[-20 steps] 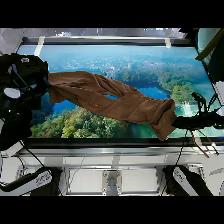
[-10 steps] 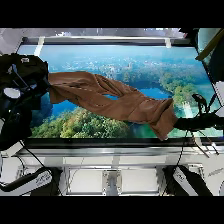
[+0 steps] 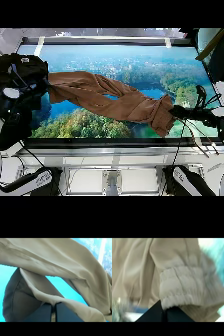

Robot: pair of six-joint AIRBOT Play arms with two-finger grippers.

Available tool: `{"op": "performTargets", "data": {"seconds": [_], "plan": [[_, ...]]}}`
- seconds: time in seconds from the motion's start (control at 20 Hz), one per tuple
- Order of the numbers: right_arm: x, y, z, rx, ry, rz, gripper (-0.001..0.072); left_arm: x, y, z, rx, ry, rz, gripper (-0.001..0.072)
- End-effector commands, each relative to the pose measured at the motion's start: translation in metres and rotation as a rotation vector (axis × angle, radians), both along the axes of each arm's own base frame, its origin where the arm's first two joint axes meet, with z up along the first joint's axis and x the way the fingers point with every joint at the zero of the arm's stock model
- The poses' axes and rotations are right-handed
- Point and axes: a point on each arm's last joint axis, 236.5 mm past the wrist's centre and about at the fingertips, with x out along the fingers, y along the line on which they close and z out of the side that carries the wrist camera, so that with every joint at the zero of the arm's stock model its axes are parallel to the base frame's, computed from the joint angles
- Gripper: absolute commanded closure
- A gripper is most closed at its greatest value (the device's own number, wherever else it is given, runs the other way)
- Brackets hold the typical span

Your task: Fold the clothes and pants, and hang the long-sleeved shirts on hangers.

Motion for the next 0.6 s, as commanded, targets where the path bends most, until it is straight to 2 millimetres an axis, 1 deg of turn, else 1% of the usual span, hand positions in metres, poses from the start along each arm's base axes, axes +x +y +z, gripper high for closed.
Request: {"op": "performTargets", "data": {"seconds": [0.0, 0.05, 0.1, 0.15, 0.2, 0.25, 0.3, 0.35, 0.4, 0.45, 0.5, 0.55], "plan": [[0.042, -0.033, 0.036, -0.087, -0.167, -0.101, 0.0661, -0.003, 0.011, 0.024, 0.013, -0.051, 0.025, 0.0693], [0.054, -0.046, 0.064, -0.158, -0.226, -0.096, 0.0661, -0.008, 0.024, 0.041, 0.023, -0.087, 0.056, 0.0693], [0.066, -0.059, 0.097, -0.236, -0.291, -0.088, 0.0661, -0.016, 0.044, 0.064, 0.04, -0.136, 0.105, 0.0693], [0.076, -0.074, 0.14, -0.332, -0.369, -0.083, 0.0661, -0.028, 0.066, 0.088, 0.06, -0.186, 0.16, 0.0693], [0.083, -0.086, 0.185, -0.424, -0.446, -0.084, 0.0661, -0.044, 0.088, 0.115, 0.087, -0.242, 0.22, 0.0693], [0.086, -0.097, 0.234, -0.511, -0.528, -0.094, 0.0661, -0.061, 0.106, 0.138, 0.113, -0.286, 0.272, 0.0693], [0.084, -0.102, 0.276, -0.559, -0.601, -0.11, 0.0662, -0.081, 0.12, 0.156, 0.136, -0.315, 0.317, 0.0693], [0.076, -0.105, 0.306, -0.585, -0.633, -0.113, 0.0662, -0.1, 0.127, 0.163, 0.147, -0.307, 0.336, 0.0693], [0.065, -0.104, 0.309, -0.583, -0.598, -0.093, 0.0662, -0.116, 0.127, 0.158, 0.174, -0.257, 0.319, 0.0693], [0.049, -0.103, 0.289, -0.557, -0.5, -0.055, 0.0662, -0.133, 0.127, 0.143, 0.204, -0.172, 0.29, 0.0693], [0.031, -0.101, 0.257, -0.526, -0.376, 0.004, 0.0661, -0.15, 0.128, 0.121, 0.226, -0.057, 0.266, 0.0693], [0.01, -0.097, 0.218, -0.488, -0.243, 0.085, 0.0662, -0.169, 0.13, 0.096, 0.246, 0.063, 0.247, 0.0693]]}}
